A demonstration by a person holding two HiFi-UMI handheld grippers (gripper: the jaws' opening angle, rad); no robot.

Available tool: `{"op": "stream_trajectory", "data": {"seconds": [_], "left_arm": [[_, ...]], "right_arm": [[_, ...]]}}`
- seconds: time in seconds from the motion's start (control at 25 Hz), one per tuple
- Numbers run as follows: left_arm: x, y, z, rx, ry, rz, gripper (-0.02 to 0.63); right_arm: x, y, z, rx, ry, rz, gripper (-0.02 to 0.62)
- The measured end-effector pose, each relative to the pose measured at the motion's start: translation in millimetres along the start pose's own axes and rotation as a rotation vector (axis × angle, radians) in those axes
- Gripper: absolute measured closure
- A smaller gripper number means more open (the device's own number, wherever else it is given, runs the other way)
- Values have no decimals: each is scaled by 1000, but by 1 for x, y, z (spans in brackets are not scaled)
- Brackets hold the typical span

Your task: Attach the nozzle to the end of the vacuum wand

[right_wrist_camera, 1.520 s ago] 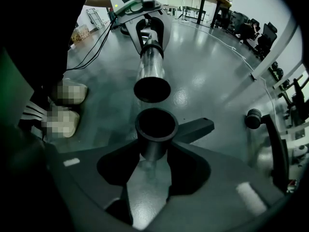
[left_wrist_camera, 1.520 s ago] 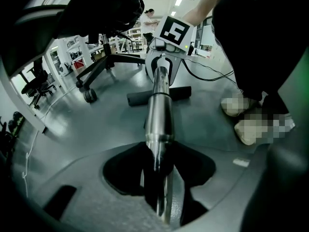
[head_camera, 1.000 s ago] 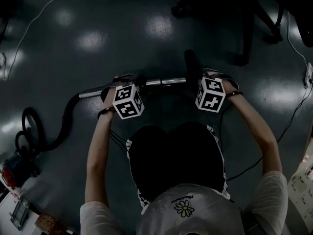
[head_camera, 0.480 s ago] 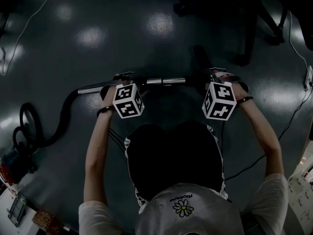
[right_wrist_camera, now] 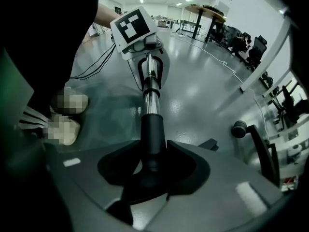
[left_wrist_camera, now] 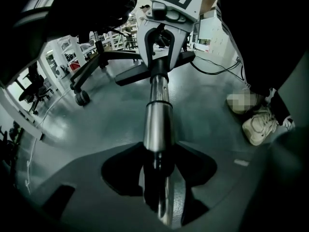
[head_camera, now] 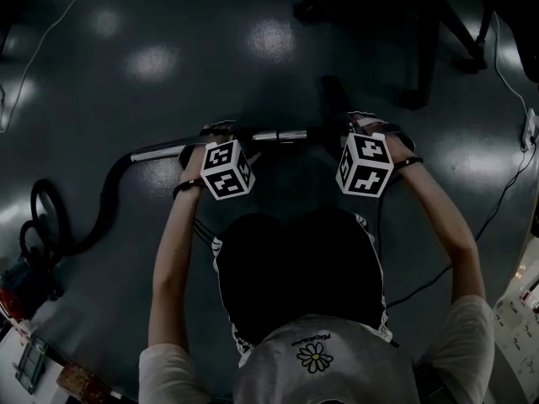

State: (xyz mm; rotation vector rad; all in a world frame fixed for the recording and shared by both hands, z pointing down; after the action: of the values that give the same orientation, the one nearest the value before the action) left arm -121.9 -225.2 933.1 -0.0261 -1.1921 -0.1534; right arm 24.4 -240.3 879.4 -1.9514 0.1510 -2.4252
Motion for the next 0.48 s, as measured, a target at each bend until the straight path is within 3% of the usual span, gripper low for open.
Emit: {"op": "stream_trajectory", "data": {"seconds": [0.12,0.2,0.24,0.28,0.32,0.4,0.48], "left_arm": [[6,3,4,-18,-17,38,407],[5,2,4,-61,9,49,407],[-1,-5,2,-120,63,34,432],[-13,-17,-1,-209,149,1,506],[-28,-33,-6,-315,256,-41,583],[-61,-65,-18,-515,483,-106,603],[-89,-87,-29,-657,675,-162,603]], "right_arm": [[11,1,5,76,51,-62,411],[18,7,11,185,99,-95,412],[18,14,14,260,132,-88,472],[15,23,16,343,176,-74,578],[11,33,17,429,229,-68,586],[-1,52,14,602,352,-63,588],[-17,71,7,768,473,-9,588]]}}
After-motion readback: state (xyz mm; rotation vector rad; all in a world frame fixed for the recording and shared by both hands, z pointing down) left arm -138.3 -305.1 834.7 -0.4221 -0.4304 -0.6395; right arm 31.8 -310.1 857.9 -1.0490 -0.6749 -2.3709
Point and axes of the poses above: the fingertips, and each gripper's own axes: x forward along the fingers, y to its right, z out of its underside, the point moved 3 cm from there along -x, backward along the fingers, and after that the axes turned 4 degrees about -y, right-handed, at the moved point
